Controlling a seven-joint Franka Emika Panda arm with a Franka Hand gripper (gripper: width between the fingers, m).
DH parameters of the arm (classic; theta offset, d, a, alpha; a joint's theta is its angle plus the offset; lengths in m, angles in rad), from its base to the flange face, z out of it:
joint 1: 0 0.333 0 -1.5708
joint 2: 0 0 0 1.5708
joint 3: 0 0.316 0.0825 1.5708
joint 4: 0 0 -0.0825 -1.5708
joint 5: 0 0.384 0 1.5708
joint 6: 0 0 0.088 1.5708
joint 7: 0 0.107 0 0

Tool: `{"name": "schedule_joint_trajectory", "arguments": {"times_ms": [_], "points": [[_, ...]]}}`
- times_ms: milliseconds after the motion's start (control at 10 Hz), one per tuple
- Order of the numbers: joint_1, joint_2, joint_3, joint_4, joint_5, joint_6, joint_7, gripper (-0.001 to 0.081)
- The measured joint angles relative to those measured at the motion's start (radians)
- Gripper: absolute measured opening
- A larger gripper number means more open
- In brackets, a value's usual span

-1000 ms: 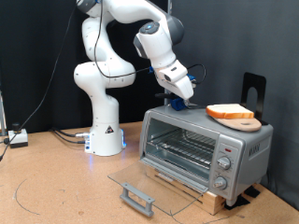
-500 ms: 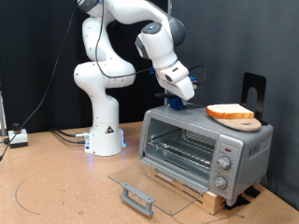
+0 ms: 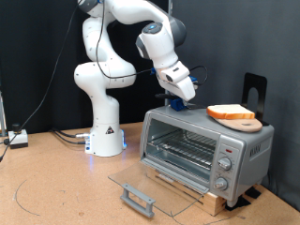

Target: Make a piece of toast with the oven

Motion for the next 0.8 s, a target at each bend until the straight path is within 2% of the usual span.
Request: {"name": "schedule_joint_trajectory", "arguments": {"times_ms": [300,400,500,600,800], "points": [[-0.006,0.001,0.007,-0.003,0.000,0.022,0.001,0.0487],[-0.009,0.002,0.008,-0.003,0.000,0.023,0.001,0.0600],[-0.012,0.002,0.008,-0.003,0.000,0.025,0.003,0.0600],[-0.017,0.002,0.010,-0.003,0.000,0.025,0.010,0.0776],[-0.029,0.002,0.022,-0.003,-0.006,0.025,0.018,0.0802]]}}
